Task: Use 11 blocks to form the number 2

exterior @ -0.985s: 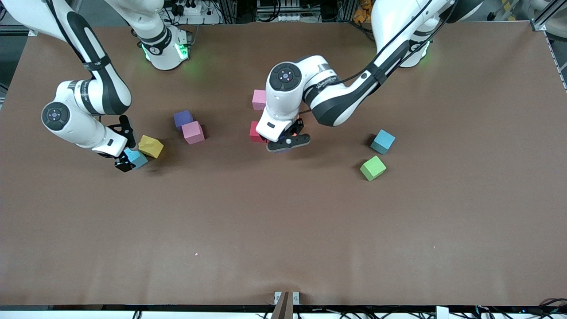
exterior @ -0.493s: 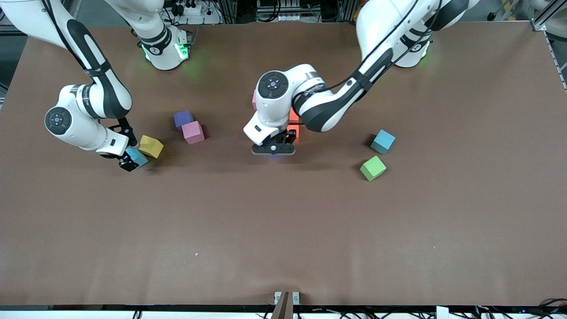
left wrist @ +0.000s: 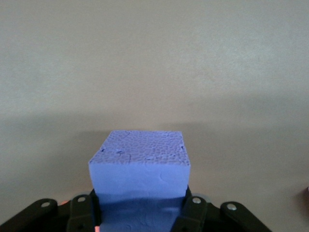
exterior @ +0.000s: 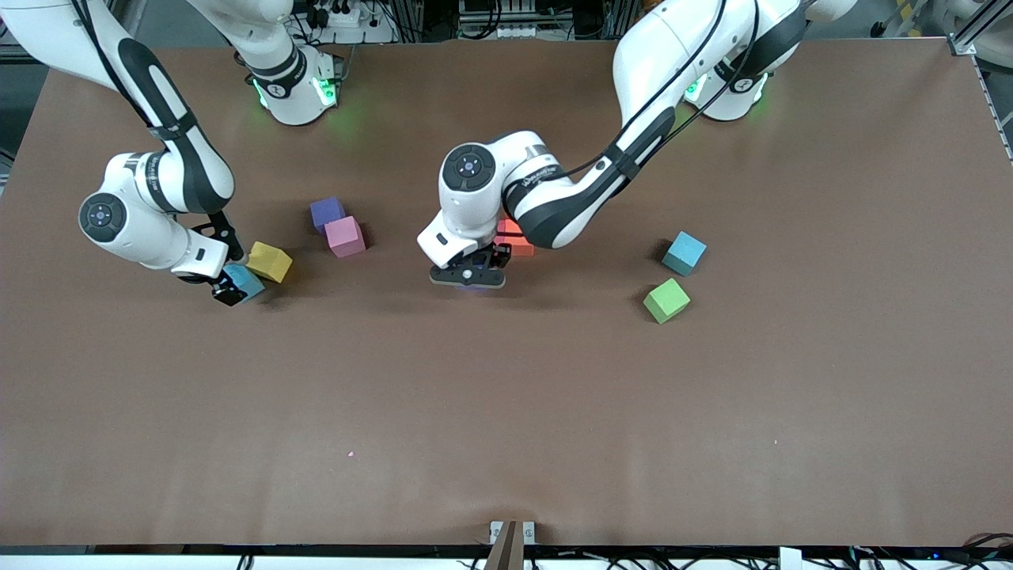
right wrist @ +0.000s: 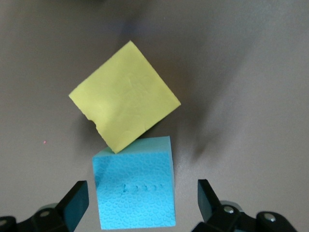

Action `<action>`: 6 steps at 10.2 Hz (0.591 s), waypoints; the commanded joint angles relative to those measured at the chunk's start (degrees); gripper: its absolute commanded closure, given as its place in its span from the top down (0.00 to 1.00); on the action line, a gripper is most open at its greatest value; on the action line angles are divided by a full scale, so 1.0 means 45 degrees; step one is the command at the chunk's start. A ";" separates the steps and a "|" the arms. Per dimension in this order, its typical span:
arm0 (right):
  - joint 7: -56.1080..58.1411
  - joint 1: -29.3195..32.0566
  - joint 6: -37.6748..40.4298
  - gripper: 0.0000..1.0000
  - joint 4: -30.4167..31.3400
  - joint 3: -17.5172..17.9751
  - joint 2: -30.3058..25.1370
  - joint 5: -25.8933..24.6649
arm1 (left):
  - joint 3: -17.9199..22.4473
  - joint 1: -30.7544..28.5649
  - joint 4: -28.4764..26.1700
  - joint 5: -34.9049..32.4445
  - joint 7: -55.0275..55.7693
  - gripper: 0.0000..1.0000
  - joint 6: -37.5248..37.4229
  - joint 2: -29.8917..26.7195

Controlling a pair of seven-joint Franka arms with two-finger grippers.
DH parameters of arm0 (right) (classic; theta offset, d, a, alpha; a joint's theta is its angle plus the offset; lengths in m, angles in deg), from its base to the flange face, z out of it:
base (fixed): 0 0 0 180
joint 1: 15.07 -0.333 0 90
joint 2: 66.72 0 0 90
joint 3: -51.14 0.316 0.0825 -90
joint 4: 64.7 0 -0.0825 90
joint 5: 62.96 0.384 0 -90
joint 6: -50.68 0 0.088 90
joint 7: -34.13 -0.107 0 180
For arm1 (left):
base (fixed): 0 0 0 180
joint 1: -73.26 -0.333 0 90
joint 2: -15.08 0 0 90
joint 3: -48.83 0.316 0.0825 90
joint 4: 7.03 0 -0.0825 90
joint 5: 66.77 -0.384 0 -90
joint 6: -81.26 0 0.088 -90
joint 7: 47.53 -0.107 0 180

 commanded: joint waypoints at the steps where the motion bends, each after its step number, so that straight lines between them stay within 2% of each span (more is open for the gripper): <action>1: 0.0883 0.0163 -0.0571 1.00 0.0108 -0.0094 0.0330 0.0146 | 0.0219 0.0506 0.1093 -0.0046 -0.0188 0.20 -0.0083 0.0833; 6: 0.1040 0.0124 -0.0669 1.00 0.0147 -0.0114 0.0703 0.0126 | 0.0278 0.0683 0.1289 0.0499 0.0123 0.19 0.0443 0.1341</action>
